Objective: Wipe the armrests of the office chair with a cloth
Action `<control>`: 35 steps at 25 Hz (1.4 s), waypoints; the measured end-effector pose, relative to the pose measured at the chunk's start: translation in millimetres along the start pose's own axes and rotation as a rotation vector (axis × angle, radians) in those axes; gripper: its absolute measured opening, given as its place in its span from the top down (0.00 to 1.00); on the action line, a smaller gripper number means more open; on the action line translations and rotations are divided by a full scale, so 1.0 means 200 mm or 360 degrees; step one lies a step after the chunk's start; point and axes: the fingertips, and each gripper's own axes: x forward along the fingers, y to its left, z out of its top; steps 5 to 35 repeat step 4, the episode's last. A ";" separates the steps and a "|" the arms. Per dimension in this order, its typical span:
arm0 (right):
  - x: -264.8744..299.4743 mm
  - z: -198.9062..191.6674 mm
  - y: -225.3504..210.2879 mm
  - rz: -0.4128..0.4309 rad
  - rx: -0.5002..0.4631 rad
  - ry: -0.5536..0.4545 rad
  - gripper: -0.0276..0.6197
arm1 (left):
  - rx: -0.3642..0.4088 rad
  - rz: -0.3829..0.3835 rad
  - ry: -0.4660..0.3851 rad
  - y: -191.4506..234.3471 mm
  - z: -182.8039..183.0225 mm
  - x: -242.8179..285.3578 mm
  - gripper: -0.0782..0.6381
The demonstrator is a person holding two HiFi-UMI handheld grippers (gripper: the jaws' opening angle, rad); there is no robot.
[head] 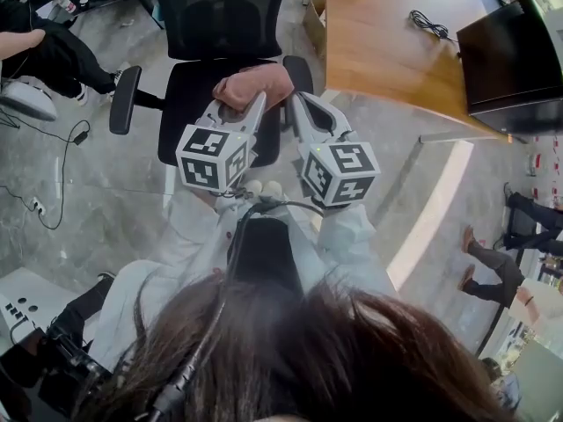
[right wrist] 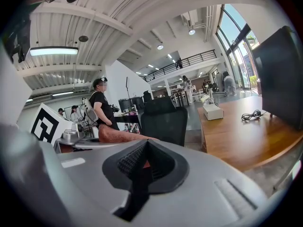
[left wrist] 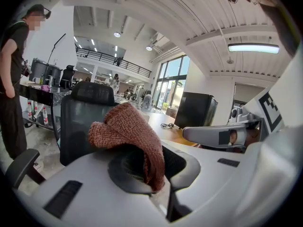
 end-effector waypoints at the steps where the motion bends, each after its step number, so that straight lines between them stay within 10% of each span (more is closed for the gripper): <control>1: 0.00 0.01 0.02 0.0003 -0.0003 0.0002 0.96 | -0.0002 0.0000 0.0000 0.01 0.01 -0.01 0.83; 35: 0.02 0.05 0.06 0.0009 -0.0011 0.0006 0.96 | -0.0006 0.0001 -0.0002 0.03 0.06 -0.04 0.83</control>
